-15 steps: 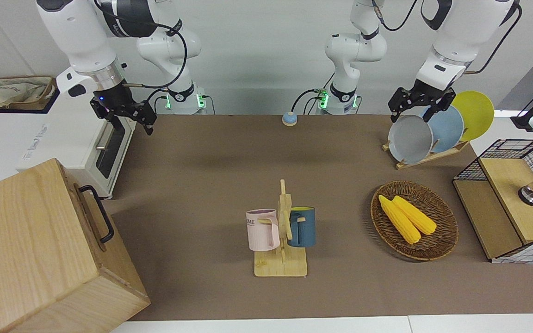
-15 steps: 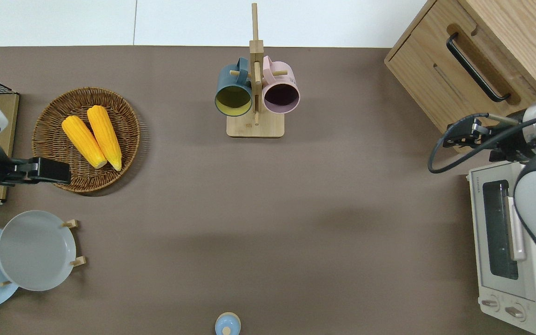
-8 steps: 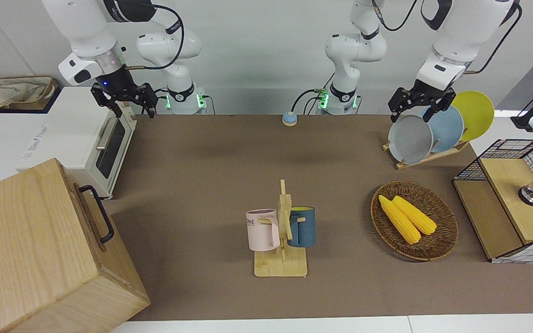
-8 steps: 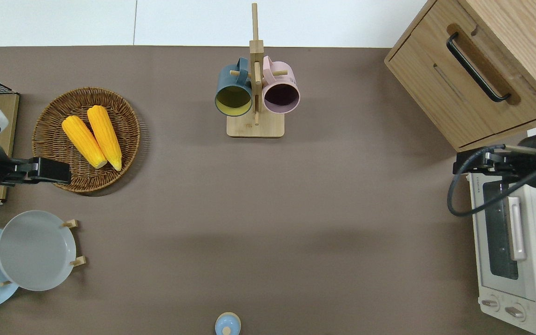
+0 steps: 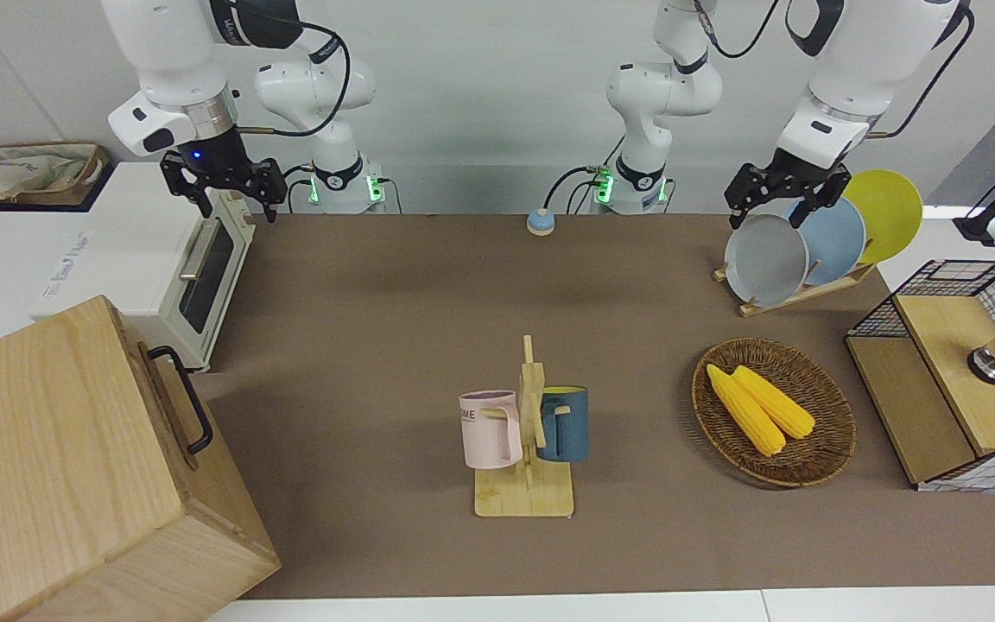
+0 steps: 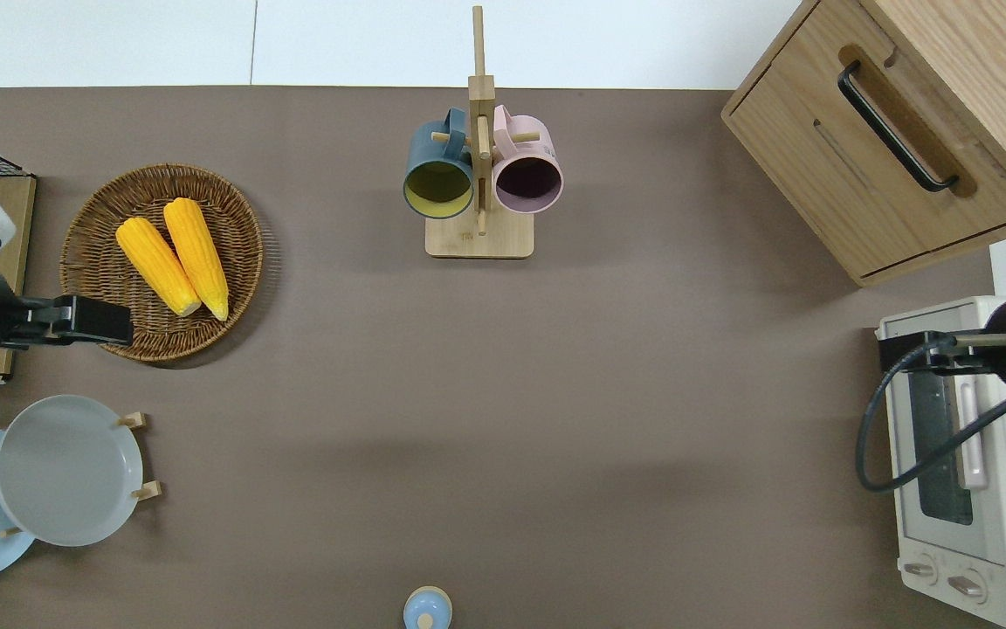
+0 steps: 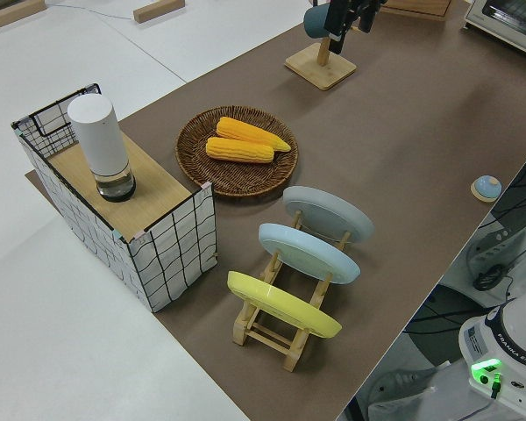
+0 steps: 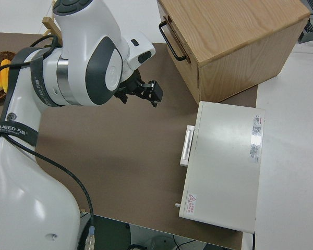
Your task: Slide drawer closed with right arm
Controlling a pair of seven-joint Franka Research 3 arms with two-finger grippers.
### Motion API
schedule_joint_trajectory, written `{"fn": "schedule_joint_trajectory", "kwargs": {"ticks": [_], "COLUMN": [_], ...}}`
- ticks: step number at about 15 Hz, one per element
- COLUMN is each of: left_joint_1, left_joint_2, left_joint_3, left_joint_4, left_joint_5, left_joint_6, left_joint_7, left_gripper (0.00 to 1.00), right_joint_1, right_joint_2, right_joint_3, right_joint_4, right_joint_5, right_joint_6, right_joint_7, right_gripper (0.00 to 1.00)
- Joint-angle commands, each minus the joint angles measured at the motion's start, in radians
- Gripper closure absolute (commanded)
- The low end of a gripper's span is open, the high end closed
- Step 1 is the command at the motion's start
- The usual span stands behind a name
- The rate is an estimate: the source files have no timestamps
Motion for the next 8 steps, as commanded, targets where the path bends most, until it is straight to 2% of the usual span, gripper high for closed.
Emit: {"fn": "schedule_joint_trajectory", "kwargs": {"ticks": [1,3,8], "left_joint_1": [-0.004,-0.004,-0.004], "left_joint_2": [-0.008,-0.008,-0.008], "left_joint_3": [0.004,0.004,0.004], "left_joint_4": [0.002,0.002,0.002], "left_joint_5": [0.013,0.013,0.013], "left_joint_6": [-0.014,-0.014,-0.014], "left_joint_7": [0.001,0.001,0.001], "left_gripper": [0.00,0.00,0.00], "right_joint_1": [0.003,0.003,0.009], "right_joint_2": [-0.019,-0.020,-0.017], "right_joint_3": [-0.002,-0.002,-0.009], "right_joint_4": [0.000,0.000,0.030], "right_joint_5": [-0.020,-0.018,-0.009], "right_joint_6": [-0.004,-0.007,-0.028], "right_joint_7": [-0.025,-0.027,-0.025], "right_gripper": [0.017,0.017,0.017]}}
